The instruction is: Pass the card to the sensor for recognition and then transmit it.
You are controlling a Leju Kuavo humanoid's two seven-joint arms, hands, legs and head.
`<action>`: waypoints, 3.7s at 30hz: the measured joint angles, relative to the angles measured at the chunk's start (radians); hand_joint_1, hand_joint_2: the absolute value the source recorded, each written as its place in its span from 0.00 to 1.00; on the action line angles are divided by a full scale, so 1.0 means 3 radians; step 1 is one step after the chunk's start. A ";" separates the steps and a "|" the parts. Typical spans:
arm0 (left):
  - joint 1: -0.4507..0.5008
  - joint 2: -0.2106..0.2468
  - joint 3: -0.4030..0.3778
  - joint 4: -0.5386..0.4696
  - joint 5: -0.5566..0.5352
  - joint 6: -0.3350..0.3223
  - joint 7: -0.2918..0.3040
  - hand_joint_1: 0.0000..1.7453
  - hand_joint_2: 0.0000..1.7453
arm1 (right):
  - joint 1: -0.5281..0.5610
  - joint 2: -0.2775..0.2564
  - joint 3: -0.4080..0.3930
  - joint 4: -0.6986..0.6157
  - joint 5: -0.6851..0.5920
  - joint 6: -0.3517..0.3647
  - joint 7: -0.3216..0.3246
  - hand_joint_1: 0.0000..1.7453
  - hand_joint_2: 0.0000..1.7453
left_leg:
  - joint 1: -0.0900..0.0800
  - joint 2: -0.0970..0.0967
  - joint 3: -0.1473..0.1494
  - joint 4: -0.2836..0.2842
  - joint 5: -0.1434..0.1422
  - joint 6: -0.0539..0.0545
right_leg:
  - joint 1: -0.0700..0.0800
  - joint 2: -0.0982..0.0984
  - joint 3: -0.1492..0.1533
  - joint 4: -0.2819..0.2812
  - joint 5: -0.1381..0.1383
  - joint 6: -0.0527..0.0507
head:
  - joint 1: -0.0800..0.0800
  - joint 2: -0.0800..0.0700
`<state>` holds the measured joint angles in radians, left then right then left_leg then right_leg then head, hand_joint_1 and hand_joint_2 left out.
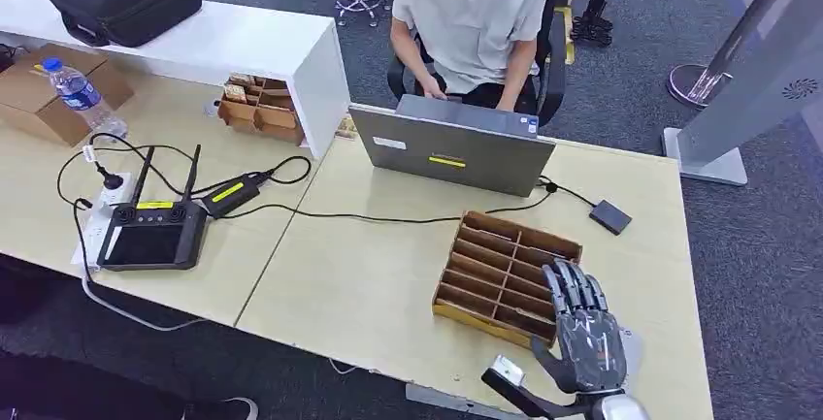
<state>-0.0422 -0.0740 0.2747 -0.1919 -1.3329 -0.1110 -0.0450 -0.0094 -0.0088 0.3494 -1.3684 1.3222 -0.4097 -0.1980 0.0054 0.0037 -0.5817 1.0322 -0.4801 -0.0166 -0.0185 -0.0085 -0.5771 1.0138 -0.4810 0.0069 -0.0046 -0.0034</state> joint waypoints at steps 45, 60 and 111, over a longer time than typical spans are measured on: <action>-0.0058 -0.0060 0.0071 0.0000 -0.0056 0.0099 -0.0079 0.00 1.00 | 0.0000 0.0000 -0.0118 -0.0065 -0.0084 0.0094 -0.0103 1.00 1.00 | 0.0000 0.0000 0.0000 0.0000 0.0000 0.0000 | 0.0000 0.0001 -0.0001 0.0000 0.0000 0.0000 | 0.0001 0.0000; -0.0079 -0.0062 0.0075 0.0000 -0.0127 0.0084 -0.0064 0.00 1.00 | 0.0006 0.0023 -0.0118 -0.0556 -0.0115 0.0000 -0.0146 1.00 1.00 | 0.0000 0.0000 0.0000 0.0000 0.0000 0.0000 | 0.0000 0.0001 -0.0001 0.0000 0.0000 0.0000 | 0.0001 0.0000; -0.0354 -0.0366 -0.0243 0.0000 -0.0668 -0.0231 0.0239 0.00 1.00 | -0.2413 0.0462 -0.0109 0.0958 0.0707 0.0186 0.0690 0.00 1.00 | 0.0000 0.0000 -0.0002 0.0002 0.0013 -0.0007 | 0.0000 0.0002 -0.0005 0.0007 0.0010 -0.0002 | 0.0001 0.0000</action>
<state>-0.1484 -0.1839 0.2018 -0.1919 -1.5331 -0.1804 0.0267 -0.7333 0.1297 0.3166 -1.0811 1.5343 -0.3540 0.0092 0.0054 0.0036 -0.5822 1.0327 -0.4762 -0.0188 -0.0185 -0.0079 -0.5785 1.0160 -0.4780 0.0064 -0.0042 -0.0034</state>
